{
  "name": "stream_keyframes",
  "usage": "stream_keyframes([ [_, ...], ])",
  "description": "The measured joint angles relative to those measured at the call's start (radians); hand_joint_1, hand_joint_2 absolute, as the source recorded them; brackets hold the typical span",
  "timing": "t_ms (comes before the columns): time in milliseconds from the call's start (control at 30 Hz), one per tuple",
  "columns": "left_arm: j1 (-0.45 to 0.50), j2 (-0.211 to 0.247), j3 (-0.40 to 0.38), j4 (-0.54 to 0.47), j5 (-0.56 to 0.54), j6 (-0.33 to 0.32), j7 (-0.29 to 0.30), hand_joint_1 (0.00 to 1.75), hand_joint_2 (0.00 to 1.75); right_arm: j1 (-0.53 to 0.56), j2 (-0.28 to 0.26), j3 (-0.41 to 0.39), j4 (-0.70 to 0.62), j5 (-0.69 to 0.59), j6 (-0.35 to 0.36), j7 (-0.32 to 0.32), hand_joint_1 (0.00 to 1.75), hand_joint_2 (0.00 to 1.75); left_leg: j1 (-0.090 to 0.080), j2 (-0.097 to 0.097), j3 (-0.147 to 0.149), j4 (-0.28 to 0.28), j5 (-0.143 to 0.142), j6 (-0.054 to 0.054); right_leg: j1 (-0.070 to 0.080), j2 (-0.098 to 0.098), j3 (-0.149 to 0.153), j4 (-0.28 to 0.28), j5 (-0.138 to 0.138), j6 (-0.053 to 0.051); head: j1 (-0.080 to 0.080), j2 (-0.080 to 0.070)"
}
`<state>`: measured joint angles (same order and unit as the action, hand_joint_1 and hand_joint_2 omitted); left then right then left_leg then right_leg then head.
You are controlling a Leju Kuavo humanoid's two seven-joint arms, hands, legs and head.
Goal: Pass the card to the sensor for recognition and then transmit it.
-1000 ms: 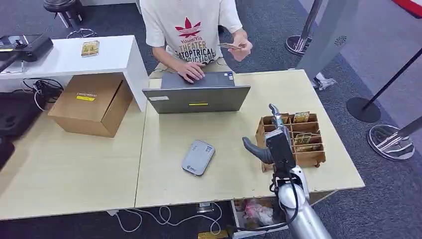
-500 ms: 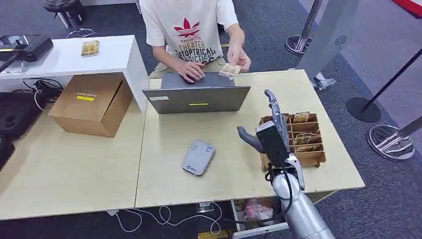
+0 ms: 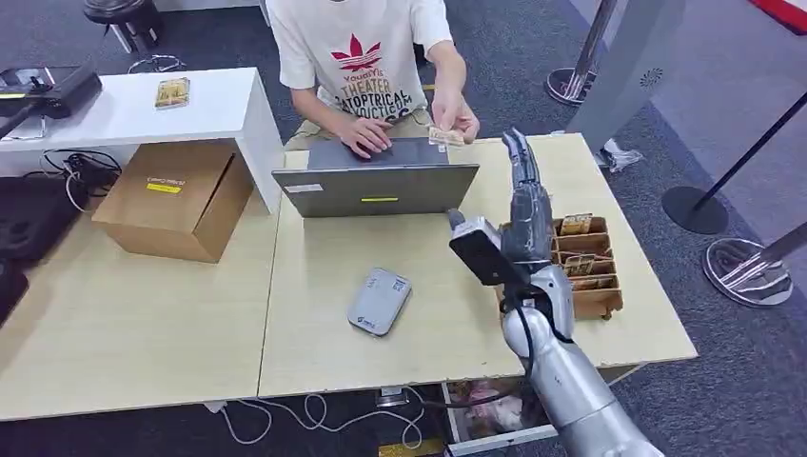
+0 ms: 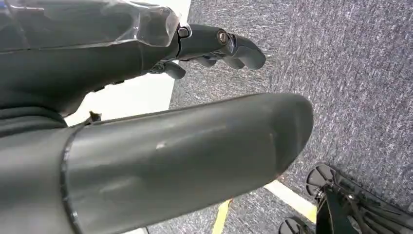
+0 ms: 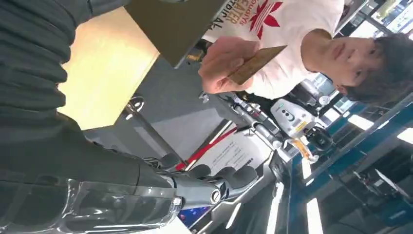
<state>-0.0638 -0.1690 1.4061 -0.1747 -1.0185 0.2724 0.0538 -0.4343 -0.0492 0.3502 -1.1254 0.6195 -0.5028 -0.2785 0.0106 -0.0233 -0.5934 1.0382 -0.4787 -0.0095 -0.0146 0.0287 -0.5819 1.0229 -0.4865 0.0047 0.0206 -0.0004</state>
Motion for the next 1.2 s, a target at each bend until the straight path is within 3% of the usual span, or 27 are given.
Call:
stream_keyframes([
  [133, -0.002, 0.0, 0.0, 0.0, 0.0, 0.0, 0.0, 0.0, 0.0, -0.013, 0.0, 0.013, 0.017, 0.018, -0.011, 0.003, 0.0, 1.75, 0.0, 0.0, 0.0, 0.0, 0.0, 0.0, 0.0, 0.0, 0.0, 0.0, 0.0, 0.0, 0.0, 0.0],
  [267, -0.004, 0.0, 0.0, 0.0, -0.005, 0.002, 0.006, 0.0, 0.0, -0.063, 0.001, 0.047, 0.065, 0.175, -0.103, 0.038, 0.0, 1.75, 0.0, 0.001, 0.0, 0.0, 0.0, 0.0, 0.0, 0.0, 0.0, 0.0, 0.0, 0.0, 0.0, 0.0],
  [433, -0.006, 0.0, 0.0, 0.0, -0.013, 0.006, 0.016, 0.0, 0.0, -0.144, 0.024, 0.095, 0.161, 0.292, -0.15, 0.069, 0.0, 1.75, 0.0, 0.001, 0.0, 0.0, 0.001, -0.001, 0.0, 0.0, 0.0, 0.001, 0.0, -0.001, 0.0, 0.0],
  [767, -0.006, 0.0, 0.0, 0.0, -0.014, 0.009, 0.003, 0.0, 0.0, -0.277, 0.063, 0.144, 0.341, 0.305, -0.165, 0.063, 0.03, 1.75, 0.0, 0.0, 0.0, 0.0, 0.001, -0.001, 0.0, 0.0, 0.0, 0.001, 0.0, -0.001, 0.0, 0.0],
  [833, -0.007, 0.001, 0.0, 0.0, -0.015, 0.009, 0.002, 0.0, 0.0, -0.286, 0.066, 0.145, 0.358, 0.304, -0.167, 0.061, 0.37, 1.75, 0.0, 0.0, 0.0, 0.0, 0.001, -0.001, 0.0, 0.0, 0.0, 0.001, 0.0, -0.001, 0.0, 0.0],
  [867, -0.007, 0.001, 0.0, 0.0, -0.015, 0.009, 0.002, 0.0, 0.0, -0.288, 0.067, 0.145, 0.364, 0.304, -0.167, 0.061, 0.99, 1.75, 0.0, 0.0, 0.0, 0.0, 0.001, -0.001, 0.0, 0.0, 0.0, 0.001, 0.0, -0.001, 0.0, 0.0],
  [900, -0.007, 0.001, 0.0, 0.0, -0.016, 0.009, 0.001, 0.0, 0.0, -0.29, 0.068, 0.146, 0.37, 0.3, -0.167, 0.061, 1.33, 1.75, 0.0, 0.0, 0.0, 0.0, 0.001, -0.001, 0.0, 0.0, 0.0, 0.001, 0.0, -0.001, 0.0, 0.0],
  [967, -0.007, 0.001, 0.0, 0.0, -0.016, 0.008, -0.005, 0.0, 0.0, -0.299, 0.069, 0.148, 0.385, 0.288, -0.167, 0.059, 1.54, 1.75, 0.0, 0.0, 0.0, 0.0, 0.001, -0.001, 0.0, 0.0, 0.0, 0.0, 0.0, -0.001, 0.0, 0.0],
  [1000, -0.006, 0.001, 0.0, 0.0, -0.016, 0.007, -0.01, 0.0, 0.0, -0.304, 0.07, 0.148, 0.394, 0.283, -0.167, 0.056, 1.54, 1.75, 0.0, 0.0, 0.0, 0.0, 0.001, -0.001, 0.0, 0.0, 0.0, 0.0, 0.0, -0.001, 0.0, 0.0],
  [1033, -0.006, 0.001, 0.0, 0.0, -0.017, 0.005, -0.015, 0.0, 0.0, -0.307, 0.07, 0.148, 0.402, 0.277, -0.168, 0.056, 1.75, 1.75, 0.0, 0.0, 0.0, 0.0, 0.001, -0.001, 0.0, 0.0, 0.0, 0.0, 0.0, -0.001, 0.0, 0.0],
  [1200, -0.006, 0.002, 0.0, 0.0, -0.023, -0.003, -0.028, 0.0, 0.0, -0.312, 0.069, 0.148, 0.431, 0.258, -0.177, 0.049, 1.75, 1.75, 0.0, 0.0, 0.0, 0.0, 0.001, -0.001, 0.0, 0.0, 0.0, 0.001, 0.0, -0.001, 0.0, 0.0],
])
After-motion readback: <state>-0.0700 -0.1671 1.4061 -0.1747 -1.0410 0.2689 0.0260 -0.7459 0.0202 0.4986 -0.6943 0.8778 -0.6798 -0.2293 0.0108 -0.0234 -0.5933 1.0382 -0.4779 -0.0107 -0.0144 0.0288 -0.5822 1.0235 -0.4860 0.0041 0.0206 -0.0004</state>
